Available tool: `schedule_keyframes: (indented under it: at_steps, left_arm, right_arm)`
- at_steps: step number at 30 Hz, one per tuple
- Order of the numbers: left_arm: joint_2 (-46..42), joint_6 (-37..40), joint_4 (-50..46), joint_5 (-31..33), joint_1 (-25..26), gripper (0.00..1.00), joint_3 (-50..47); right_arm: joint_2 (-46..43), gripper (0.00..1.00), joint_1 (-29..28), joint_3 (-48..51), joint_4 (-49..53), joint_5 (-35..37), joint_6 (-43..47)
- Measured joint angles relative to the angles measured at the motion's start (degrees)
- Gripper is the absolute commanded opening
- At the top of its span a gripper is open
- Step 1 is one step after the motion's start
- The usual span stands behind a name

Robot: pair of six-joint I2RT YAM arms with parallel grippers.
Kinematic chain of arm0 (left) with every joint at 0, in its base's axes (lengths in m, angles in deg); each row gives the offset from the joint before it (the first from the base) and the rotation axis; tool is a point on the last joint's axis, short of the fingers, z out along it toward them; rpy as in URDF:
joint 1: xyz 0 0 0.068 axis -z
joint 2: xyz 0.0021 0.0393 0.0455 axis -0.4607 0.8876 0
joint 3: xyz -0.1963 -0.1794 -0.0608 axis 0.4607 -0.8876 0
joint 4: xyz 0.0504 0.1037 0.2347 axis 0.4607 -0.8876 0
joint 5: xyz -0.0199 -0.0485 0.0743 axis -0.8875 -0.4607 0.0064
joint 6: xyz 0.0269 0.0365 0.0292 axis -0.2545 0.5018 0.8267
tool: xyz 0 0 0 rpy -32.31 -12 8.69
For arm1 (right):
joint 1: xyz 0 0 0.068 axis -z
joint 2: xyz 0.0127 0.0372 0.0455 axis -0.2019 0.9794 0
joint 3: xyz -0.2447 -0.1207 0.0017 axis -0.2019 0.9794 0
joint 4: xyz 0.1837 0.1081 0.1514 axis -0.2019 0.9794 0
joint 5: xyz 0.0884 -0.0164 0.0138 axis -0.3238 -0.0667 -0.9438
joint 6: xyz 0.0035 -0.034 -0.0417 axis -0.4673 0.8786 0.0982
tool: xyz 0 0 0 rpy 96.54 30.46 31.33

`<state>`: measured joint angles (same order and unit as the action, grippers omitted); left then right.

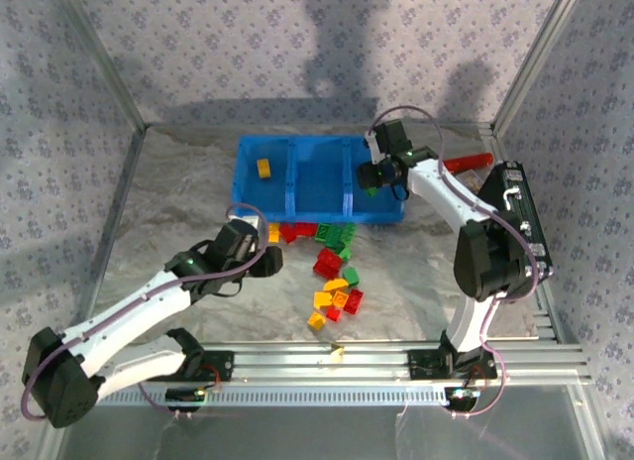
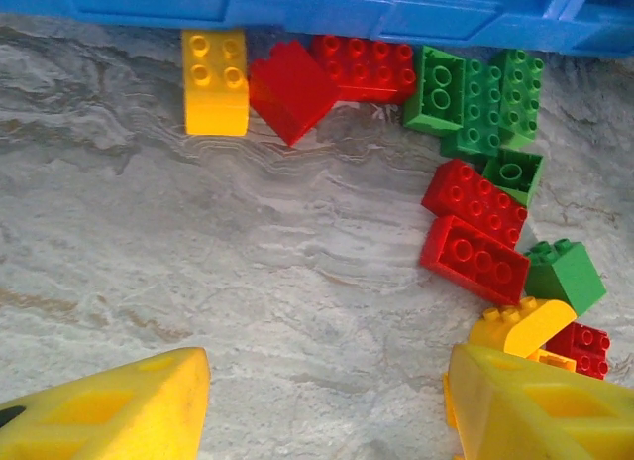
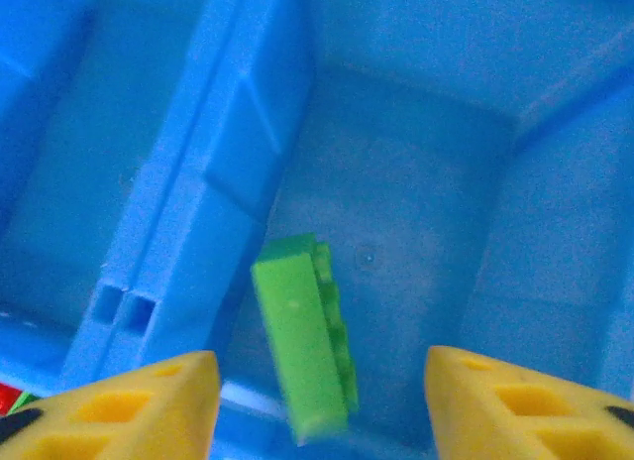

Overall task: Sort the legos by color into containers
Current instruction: Place the lego in the container, then pick up the lego from the center of the table.

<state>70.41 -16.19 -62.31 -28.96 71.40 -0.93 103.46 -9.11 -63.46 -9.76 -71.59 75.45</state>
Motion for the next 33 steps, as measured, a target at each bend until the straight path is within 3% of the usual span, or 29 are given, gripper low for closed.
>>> schedule_keyframes:
  at_steps: [1,2,3,9,17,23,33]
  left_arm:
    - [0.9,-0.2,0.5,0.1,0.5,0.66,0.1]
    - [2.0,-0.2,0.9,0.1,1.0,0.65,0.4]
    - [3.1,-0.3,1.3,0.1,1.4,0.65,0.7]
    - [11.8,0.4,3.7,-0.4,4.4,0.66,4.3]
    - [32.0,5.5,5.0,-3.4,9.0,0.66,17.4]
    - [43.1,7.1,4.1,-4.2,10.2,0.64,23.3]
    - [51.1,8.5,-2.3,-2.4,12.0,0.74,31.3]
  right_arm:
    - [0.0,0.72,0.0,0.0,0.5,0.2,-0.2]
    - [-0.3,0.81,-0.2,0.0,0.9,0.5,-0.3]
    - [-0.9,0.82,-0.3,-0.1,0.9,0.8,-0.1]
    - [-10.6,0.81,-5.2,2.1,0.5,3.4,-0.1]
    - [-29.1,0.8,-8.3,22.5,-2.8,1.8,-3.5]
    - [-34.0,0.79,-8.2,34.1,-2.9,0.9,-6.6]
    - [-37.7,0.79,-6.1,36.2,-5.1,-0.5,-7.7]
